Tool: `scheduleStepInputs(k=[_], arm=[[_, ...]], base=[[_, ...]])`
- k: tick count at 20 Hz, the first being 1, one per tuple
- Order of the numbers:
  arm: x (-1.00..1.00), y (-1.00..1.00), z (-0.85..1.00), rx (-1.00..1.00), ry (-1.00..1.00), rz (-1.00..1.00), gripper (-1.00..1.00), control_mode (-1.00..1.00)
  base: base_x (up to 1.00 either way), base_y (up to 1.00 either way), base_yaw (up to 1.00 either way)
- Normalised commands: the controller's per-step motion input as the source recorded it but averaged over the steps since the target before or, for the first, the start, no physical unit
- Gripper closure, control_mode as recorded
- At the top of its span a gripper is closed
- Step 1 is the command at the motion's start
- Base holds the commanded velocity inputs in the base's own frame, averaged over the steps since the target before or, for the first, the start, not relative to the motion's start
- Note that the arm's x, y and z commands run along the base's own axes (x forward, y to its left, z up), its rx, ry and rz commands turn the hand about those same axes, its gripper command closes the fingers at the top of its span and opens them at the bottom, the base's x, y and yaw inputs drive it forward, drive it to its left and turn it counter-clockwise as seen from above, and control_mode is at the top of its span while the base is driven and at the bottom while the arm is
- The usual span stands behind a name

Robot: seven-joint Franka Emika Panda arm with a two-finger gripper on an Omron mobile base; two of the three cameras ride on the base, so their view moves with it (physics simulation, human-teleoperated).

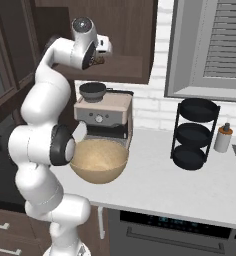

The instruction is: Open the cabinet, pick up the bread from the cabinet and place it in the basket. Then move the basket to the dining counter.

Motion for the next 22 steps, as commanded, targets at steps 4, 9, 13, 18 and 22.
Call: scheduleStepInputs(k=[4, 9, 13, 18, 22], arm=[[0.34, 0.07, 0.0, 0.0, 0.0, 0.0, -1.0, -1.0], [0.36, 0.0, 0.0, -0.01, 0.02, 0.0, -1.0, -1.0], [0.38, 0.0, 0.0, 0.0, 0.04, 0.0, -1.0, -1.0], [0.4, 0.0, -0.04, 0.0, 0.05, 0.0, -1.0, -1.0], [0.03, 0.03, -0.09, -0.03, 0.04, 0.0, -1.0, -1.0]], base=[[0.0, 0.0, 0.0], [0.0, 0.0, 0.0], [0.0, 0.0, 0.0], [0.0, 0.0, 0.0], [0.0, 0.0, 0.0]])
